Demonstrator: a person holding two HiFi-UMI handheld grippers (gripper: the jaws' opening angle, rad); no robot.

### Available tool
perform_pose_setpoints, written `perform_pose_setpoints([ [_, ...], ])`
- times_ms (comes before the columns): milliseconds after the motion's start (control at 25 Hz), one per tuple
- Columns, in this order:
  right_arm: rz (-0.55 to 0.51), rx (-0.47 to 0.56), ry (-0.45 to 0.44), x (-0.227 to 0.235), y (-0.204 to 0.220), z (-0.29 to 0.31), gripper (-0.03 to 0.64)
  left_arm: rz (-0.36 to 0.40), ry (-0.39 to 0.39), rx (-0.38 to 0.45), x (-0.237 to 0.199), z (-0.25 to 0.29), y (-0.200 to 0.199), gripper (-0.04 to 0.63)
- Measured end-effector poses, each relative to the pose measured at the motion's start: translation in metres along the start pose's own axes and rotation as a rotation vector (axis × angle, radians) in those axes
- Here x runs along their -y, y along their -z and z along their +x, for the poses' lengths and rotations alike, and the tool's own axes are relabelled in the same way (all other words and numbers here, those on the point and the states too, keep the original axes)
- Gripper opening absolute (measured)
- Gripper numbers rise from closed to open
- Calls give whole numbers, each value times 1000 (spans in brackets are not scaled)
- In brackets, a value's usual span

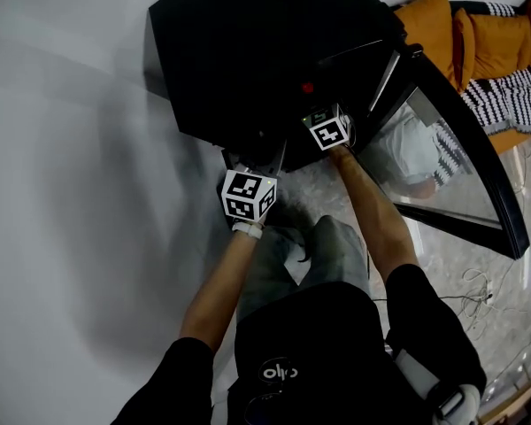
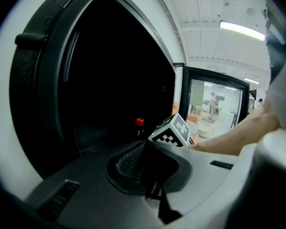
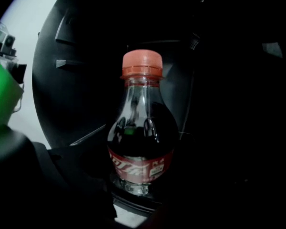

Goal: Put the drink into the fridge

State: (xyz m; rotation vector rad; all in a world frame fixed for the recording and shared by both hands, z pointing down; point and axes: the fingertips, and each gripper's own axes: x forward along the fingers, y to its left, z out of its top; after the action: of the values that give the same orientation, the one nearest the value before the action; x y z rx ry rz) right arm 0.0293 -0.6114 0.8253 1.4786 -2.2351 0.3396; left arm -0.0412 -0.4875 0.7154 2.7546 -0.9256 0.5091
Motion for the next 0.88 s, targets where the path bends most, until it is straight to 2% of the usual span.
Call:
perform_pose_setpoints([
  [600, 52, 48, -13, 5, -7, 7, 316, 2, -37, 6, 5, -5, -1, 6],
  [880, 103, 38, -8, 6, -7, -17, 319, -14, -62, 2, 15, -19, -9, 6],
])
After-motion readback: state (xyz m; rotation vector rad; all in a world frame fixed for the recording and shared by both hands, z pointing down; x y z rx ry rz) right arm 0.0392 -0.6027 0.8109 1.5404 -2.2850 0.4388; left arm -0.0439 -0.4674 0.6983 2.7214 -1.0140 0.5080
